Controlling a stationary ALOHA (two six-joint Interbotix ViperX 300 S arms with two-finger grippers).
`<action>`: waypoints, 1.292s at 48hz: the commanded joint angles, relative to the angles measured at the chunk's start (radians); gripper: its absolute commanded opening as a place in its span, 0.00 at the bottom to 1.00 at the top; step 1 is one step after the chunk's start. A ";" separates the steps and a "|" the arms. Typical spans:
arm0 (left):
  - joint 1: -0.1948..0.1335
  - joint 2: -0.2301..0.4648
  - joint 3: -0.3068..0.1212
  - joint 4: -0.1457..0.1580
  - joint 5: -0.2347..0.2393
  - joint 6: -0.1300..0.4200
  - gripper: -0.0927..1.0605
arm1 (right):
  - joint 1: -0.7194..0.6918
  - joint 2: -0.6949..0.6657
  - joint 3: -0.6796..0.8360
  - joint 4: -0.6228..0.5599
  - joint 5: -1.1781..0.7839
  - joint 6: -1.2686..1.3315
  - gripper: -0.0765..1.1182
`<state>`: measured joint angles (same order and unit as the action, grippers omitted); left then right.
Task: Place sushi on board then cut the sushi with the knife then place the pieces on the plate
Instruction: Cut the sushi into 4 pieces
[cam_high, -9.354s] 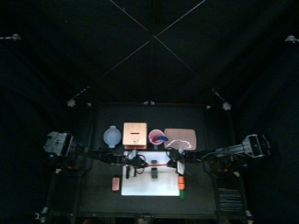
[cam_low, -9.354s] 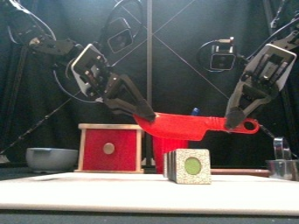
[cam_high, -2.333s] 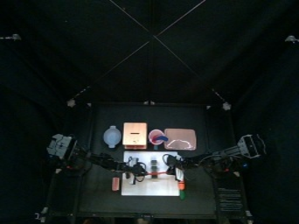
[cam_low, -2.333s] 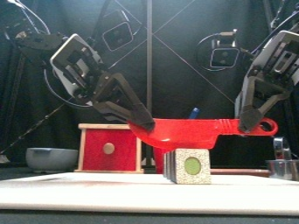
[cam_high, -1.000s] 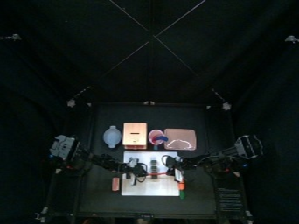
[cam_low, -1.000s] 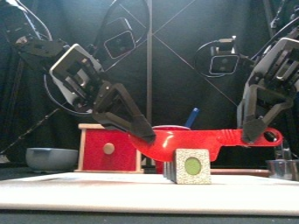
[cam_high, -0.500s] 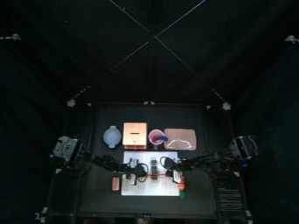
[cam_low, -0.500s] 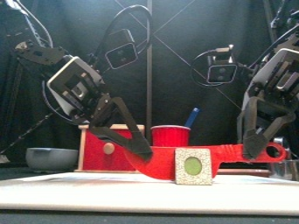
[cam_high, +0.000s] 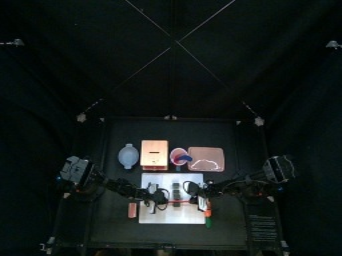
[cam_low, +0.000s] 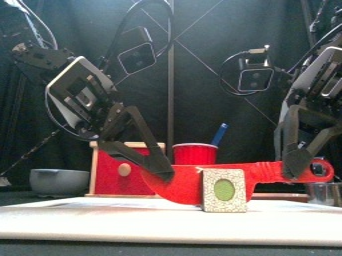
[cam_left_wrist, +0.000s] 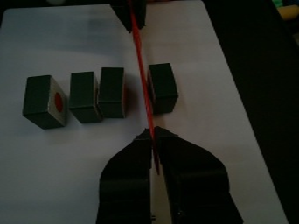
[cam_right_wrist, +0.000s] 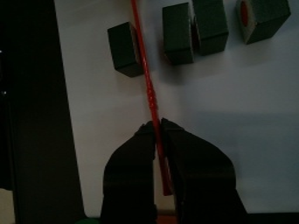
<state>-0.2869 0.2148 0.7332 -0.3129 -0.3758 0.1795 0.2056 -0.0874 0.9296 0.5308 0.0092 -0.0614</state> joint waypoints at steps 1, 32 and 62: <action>-0.006 -0.029 -0.017 0.002 -0.003 0.005 0.46 | -0.008 -0.020 -0.014 -0.003 -0.002 0.002 0.39; 0.063 -0.164 0.006 0.114 -0.003 0.006 0.54 | -0.052 -0.178 -0.023 -0.075 0.017 0.000 0.39; 0.118 -0.252 0.040 0.178 -0.041 0.006 0.80 | -0.077 -0.351 0.075 -0.052 0.097 0.005 0.39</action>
<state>-0.1749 0.0000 0.7777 -0.1457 -0.3942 0.1856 0.1350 -0.3789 0.9910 0.4633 0.1028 -0.0568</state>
